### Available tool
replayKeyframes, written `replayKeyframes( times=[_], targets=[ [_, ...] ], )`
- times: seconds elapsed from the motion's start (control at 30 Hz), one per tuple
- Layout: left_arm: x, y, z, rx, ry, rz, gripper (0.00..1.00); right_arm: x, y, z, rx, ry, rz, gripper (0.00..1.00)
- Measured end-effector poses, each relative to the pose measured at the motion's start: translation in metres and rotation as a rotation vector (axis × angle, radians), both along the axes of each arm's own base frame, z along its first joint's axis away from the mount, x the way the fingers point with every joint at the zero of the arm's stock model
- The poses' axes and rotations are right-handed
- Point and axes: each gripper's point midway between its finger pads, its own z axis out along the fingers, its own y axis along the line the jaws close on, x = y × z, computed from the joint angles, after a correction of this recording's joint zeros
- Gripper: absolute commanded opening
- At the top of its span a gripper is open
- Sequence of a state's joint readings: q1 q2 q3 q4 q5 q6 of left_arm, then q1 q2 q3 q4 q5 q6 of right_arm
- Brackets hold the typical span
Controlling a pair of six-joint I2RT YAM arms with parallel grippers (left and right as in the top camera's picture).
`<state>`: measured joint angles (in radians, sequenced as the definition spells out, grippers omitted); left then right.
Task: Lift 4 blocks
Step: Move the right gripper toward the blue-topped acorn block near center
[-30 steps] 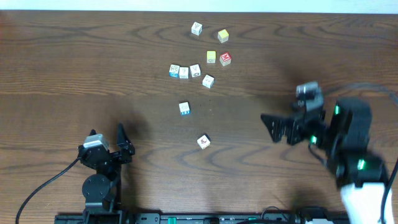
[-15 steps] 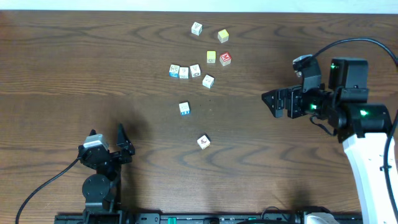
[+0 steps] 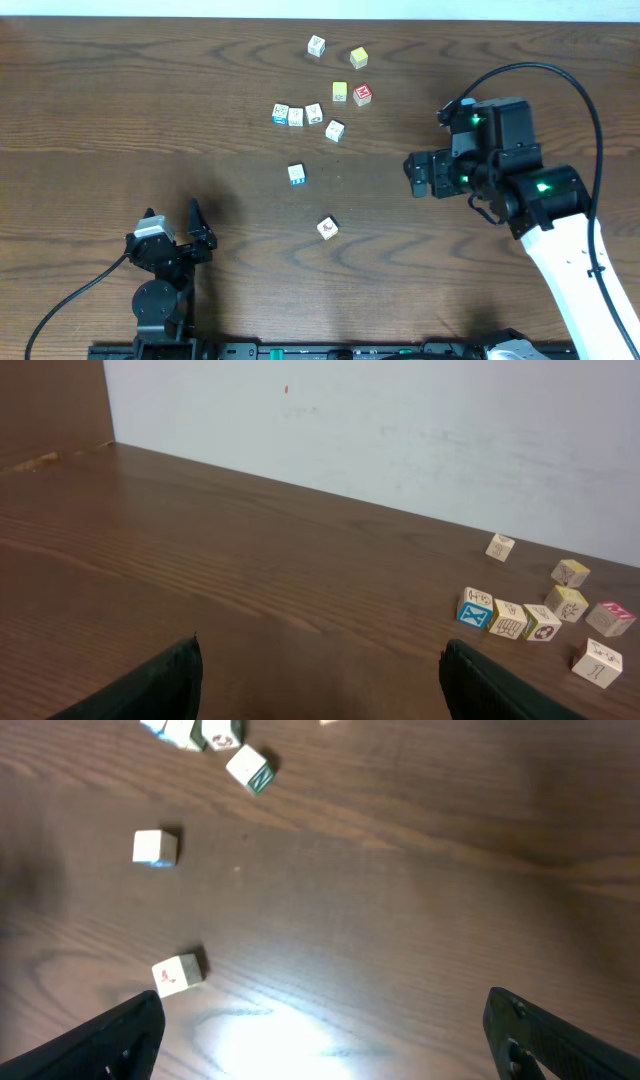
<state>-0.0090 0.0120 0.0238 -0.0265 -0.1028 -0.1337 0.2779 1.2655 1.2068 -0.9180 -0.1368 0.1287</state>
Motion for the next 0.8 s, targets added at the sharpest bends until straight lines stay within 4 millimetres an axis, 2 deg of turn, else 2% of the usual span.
replayKeyframes(
  times=[0.23,0.33,0.5,0.57,0.67,0.8],
  targets=[
    [0.0,0.0,0.0,0.0,0.0,0.0,0.77,0.006,0.039,-0.001,-0.008,0.034,0.09,0.99],
    [0.0,0.0,0.0,0.0,0.0,0.0,0.77,0.007,0.058,-0.012,-0.028,0.095,0.135,0.99],
    [0.0,0.0,0.0,0.0,0.0,0.0,0.77,0.005,0.077,-0.027,-0.059,0.211,0.184,0.99],
    [0.0,0.0,0.0,0.0,0.0,0.0,0.77,0.002,0.089,-0.028,-0.046,0.238,0.215,0.99],
    [0.0,0.0,0.0,0.0,0.0,0.0,0.76,-0.015,0.105,-0.029,-0.014,0.295,0.273,0.99],
    [0.0,0.0,0.0,0.0,0.0,0.0,0.76,-0.025,0.126,-0.03,0.022,0.287,0.338,0.99]
  ],
)
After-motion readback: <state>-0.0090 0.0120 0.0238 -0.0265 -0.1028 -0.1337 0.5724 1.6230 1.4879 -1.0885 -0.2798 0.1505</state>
